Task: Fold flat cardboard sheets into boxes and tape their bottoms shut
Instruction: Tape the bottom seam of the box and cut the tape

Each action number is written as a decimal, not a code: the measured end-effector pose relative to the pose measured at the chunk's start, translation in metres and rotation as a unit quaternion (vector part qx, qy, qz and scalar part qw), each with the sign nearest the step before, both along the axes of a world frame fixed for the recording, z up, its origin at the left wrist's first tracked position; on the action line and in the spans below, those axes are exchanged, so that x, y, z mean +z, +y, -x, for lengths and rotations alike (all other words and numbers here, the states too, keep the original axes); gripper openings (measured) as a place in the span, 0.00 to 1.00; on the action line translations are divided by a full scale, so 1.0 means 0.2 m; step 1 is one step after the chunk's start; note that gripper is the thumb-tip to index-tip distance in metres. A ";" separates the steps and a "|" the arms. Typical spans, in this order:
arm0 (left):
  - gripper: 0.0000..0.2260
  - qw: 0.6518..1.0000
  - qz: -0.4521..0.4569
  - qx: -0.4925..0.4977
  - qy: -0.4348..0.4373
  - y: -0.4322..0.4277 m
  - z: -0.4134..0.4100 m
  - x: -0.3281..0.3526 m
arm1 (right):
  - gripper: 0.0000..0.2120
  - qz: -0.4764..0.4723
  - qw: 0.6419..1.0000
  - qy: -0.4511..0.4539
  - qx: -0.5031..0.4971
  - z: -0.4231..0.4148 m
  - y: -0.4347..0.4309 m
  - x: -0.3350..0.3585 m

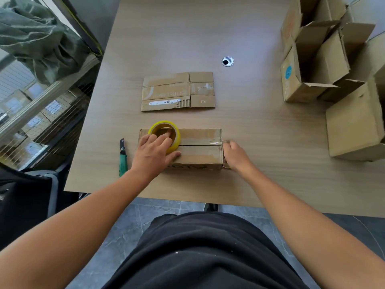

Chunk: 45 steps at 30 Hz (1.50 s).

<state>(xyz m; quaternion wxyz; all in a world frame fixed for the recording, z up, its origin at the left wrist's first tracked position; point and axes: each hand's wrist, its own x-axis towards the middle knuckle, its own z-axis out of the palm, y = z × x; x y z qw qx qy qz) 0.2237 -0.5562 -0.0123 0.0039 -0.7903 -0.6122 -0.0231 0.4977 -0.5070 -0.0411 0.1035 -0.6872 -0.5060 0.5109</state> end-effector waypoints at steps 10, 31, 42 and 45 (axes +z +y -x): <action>0.17 0.997 -0.002 -0.070 -0.014 0.03 0.05 0.06 | 0.31 -0.285 0.876 -0.191 0.340 0.35 -0.01 0.13; 0.20 0.968 0.252 -0.021 -0.008 0.33 0.57 0.37 | 0.33 -0.254 0.899 -0.235 0.269 0.41 0.01 0.11; 0.29 0.976 0.214 0.018 0.034 0.36 0.60 0.27 | 0.36 -0.188 0.894 -0.322 0.249 0.50 0.02 0.12; 0.32 0.961 0.265 0.068 -0.038 0.38 0.61 0.20 | 0.37 -0.182 0.886 -0.350 0.245 0.52 0.02 0.11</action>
